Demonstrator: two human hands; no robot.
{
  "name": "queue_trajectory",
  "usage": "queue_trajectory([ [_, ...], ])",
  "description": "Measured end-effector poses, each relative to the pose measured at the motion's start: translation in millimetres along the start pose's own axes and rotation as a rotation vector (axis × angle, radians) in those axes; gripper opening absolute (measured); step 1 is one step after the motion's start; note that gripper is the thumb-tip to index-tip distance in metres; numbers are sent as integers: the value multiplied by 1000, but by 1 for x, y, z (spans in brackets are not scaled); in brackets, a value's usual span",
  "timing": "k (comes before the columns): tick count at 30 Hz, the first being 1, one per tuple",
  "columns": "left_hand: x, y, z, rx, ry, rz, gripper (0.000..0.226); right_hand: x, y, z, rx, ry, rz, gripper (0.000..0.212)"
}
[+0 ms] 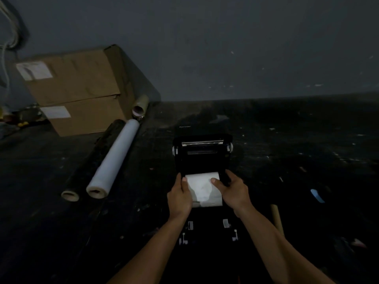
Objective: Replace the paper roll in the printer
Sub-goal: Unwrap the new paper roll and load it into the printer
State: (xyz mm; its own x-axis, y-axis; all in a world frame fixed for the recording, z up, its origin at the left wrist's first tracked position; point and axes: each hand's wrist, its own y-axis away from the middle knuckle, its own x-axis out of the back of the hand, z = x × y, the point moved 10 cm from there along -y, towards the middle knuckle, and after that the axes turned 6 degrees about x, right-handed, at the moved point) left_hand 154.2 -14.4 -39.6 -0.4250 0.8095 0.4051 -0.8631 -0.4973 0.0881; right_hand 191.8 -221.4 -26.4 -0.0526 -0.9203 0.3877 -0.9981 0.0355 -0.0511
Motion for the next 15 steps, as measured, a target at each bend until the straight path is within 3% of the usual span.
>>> queue_trajectory([
  [15,1,6,8,18,-59,84,44,-1,-4,-1,-11,101,-78,68],
])
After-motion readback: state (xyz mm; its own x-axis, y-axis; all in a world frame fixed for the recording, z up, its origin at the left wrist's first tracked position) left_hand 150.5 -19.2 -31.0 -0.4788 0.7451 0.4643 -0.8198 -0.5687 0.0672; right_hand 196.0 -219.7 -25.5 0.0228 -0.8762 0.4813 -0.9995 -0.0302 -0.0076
